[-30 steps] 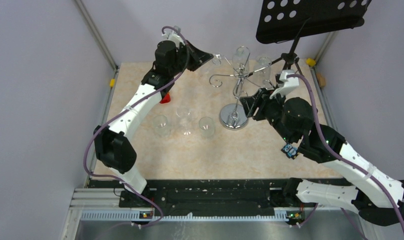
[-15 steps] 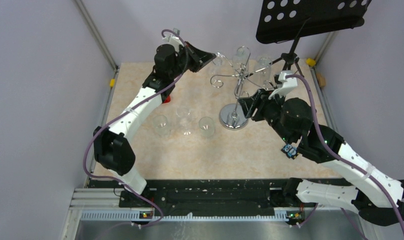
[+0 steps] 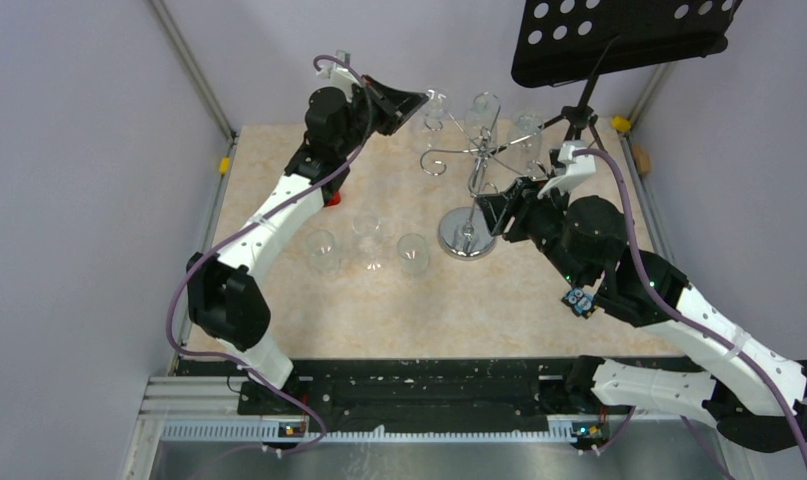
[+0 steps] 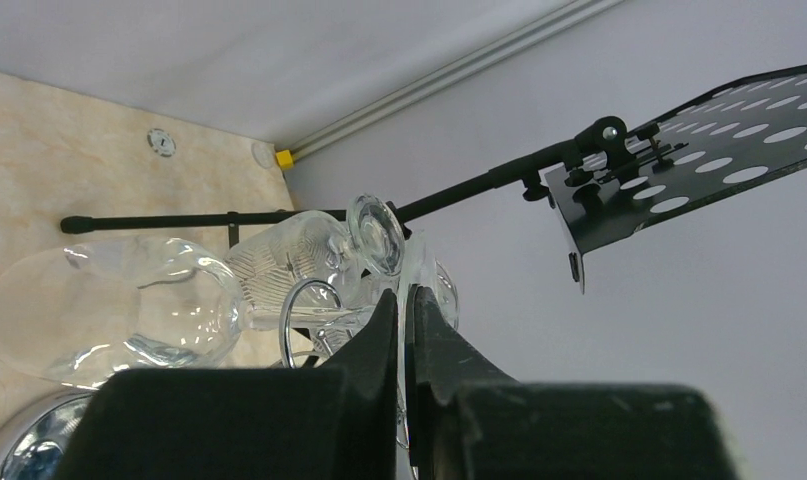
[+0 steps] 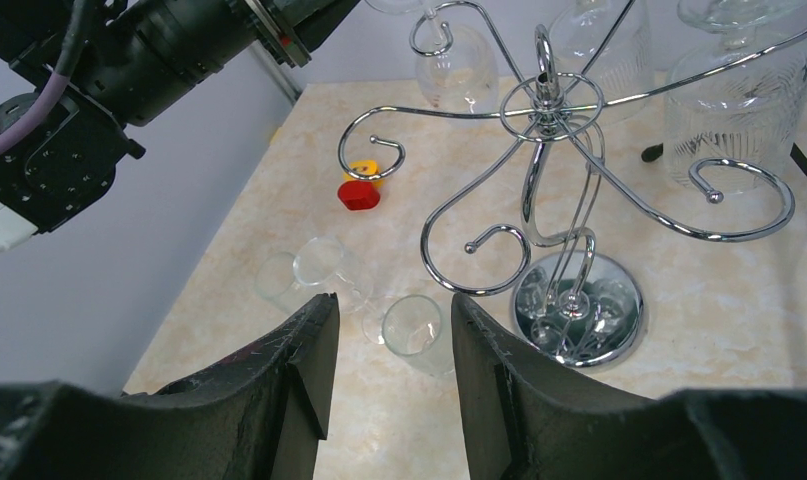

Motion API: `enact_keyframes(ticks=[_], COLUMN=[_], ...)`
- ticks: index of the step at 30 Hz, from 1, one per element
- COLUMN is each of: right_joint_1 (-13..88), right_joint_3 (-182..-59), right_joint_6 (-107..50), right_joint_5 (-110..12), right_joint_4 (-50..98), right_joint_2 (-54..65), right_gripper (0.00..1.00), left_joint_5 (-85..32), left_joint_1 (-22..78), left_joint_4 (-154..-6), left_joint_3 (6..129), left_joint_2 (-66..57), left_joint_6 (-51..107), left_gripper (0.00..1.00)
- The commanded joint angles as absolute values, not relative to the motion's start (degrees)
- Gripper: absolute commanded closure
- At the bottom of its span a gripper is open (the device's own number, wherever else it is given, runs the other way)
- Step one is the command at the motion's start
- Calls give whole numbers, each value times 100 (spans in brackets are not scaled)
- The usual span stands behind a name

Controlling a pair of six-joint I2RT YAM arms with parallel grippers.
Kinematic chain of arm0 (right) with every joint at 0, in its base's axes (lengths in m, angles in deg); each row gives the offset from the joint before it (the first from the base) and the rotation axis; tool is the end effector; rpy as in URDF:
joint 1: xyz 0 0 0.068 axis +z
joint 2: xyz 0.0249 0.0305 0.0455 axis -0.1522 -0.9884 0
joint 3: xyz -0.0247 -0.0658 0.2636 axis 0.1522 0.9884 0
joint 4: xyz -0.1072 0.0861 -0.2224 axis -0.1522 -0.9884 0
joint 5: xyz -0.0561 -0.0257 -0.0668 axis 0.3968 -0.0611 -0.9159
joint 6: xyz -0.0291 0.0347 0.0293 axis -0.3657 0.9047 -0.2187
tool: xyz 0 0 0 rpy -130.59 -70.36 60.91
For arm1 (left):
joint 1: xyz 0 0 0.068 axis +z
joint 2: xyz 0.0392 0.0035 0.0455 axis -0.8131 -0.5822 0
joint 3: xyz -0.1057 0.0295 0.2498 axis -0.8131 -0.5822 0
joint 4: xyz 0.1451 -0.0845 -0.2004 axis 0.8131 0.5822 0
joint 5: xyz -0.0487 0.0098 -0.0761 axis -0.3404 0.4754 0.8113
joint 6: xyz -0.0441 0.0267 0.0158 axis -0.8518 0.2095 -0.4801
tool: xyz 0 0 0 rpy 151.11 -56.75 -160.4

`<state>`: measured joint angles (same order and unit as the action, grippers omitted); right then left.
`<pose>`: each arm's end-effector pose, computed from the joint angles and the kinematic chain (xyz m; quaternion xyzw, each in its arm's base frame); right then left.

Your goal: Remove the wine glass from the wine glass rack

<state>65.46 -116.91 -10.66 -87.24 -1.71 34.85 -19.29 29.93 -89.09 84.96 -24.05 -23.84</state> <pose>0.1093 0.1337 0.4497 -0.0309 0.7391 0.2726 0.6151 0.3610 -0.1747 0.4238 -0.1292 0.6594 -0.5766 0.4647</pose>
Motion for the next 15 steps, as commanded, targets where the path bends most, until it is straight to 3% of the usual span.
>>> enact_keyframes(ticks=[1, 15], right_joint_1=[6520, 6525], right_joint_3=[-11688, -11698], right_joint_6=[-1053, -1058], right_joint_5=[-8714, -8557], right_joint_4=[50, 83], right_joint_2=[3595, 3599], right_gripper=[54, 49], left_joint_5=[-1717, -486], left_joint_1=[2990, 2926], left_joint_4=[-9666, -9570], left_joint_3=[8950, 8890], left_joint_2=[-2523, -2452], left_joint_6=[-2389, -2792], left_gripper=[100, 100])
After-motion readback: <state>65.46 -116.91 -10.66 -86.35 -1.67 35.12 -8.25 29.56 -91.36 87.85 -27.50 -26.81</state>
